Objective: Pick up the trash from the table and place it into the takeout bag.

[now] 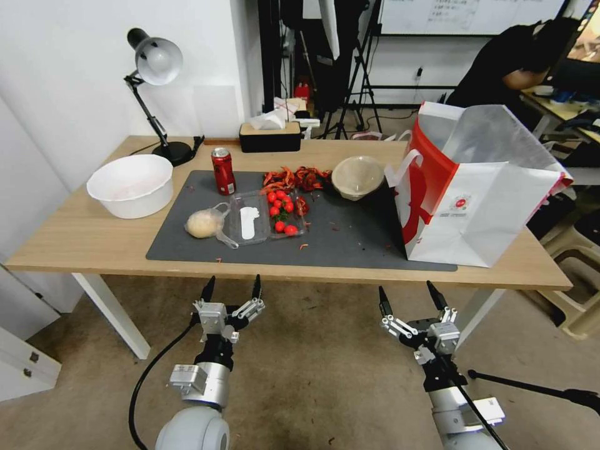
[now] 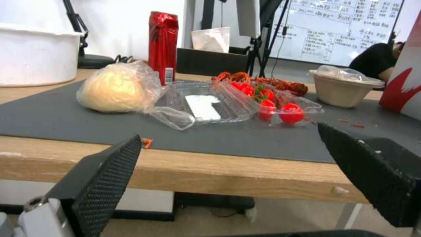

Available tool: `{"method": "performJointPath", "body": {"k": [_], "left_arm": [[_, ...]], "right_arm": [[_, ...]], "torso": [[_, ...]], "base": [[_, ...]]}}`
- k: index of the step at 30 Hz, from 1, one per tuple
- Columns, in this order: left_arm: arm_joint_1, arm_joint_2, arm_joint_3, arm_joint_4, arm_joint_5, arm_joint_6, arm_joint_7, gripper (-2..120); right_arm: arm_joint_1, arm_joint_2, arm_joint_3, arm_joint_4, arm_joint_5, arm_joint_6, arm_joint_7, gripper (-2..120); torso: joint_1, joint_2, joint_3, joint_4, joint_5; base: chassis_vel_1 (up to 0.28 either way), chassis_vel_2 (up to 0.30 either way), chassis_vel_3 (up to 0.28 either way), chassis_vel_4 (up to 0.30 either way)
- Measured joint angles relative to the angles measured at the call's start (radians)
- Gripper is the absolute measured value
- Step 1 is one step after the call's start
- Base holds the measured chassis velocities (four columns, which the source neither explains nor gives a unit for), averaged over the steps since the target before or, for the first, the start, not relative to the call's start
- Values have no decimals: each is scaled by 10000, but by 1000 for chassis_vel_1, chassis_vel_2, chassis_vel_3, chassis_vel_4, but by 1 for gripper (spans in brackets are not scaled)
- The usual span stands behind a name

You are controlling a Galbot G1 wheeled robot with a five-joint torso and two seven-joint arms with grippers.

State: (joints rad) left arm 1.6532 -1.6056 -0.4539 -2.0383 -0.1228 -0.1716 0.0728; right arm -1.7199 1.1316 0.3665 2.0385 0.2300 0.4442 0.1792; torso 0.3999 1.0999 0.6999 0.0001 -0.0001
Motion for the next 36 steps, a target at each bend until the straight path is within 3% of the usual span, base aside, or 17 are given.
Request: {"method": "performJointPath", "body": {"k": [16,25,28,30,32,34,36], "left_arm": [[26,5,-3,-3,-6,-14,0,100],[12,-6,-21,-4,-34,-42,-1,100],[12,-13,-32,-4,-39,-52,-3,100],[15,-22,-40,-4,-41,-60,-6,100],[9,-24,-43,-4,-41,-60,-7,100],[-26,-25,-44,20,-41,-60,-9,100],[-32,-25,-42,27,-40,-59,-8,100]], "right_arm": [[75,46,-129,-183,92,1,44,100],[949,154,-699,-58,546,-832,504,100],[1654,195,-1041,-26,936,-1348,801,100],[2527,163,-1465,-26,1920,-1952,996,100],[2797,143,-1593,-40,2285,-2086,1037,100],[4125,105,-2051,-360,3808,-2370,1233,100],[4437,105,-2145,-440,4090,-2401,1303,100]], "torso": [[0,0,0,0,0],[1,0,0,-2,0],[1,0,1,1,1],[1,0,2,0,1],[0,1,2,-3,0],[1,0,2,-2,0],[1,0,2,-1,0]], "base": [[0,0,0,0],[0,0,0,0],[0,0,0,0],[0,0,0,0],[0,0,0,0],[0,0,0,0],[0,0,0,0]]}}
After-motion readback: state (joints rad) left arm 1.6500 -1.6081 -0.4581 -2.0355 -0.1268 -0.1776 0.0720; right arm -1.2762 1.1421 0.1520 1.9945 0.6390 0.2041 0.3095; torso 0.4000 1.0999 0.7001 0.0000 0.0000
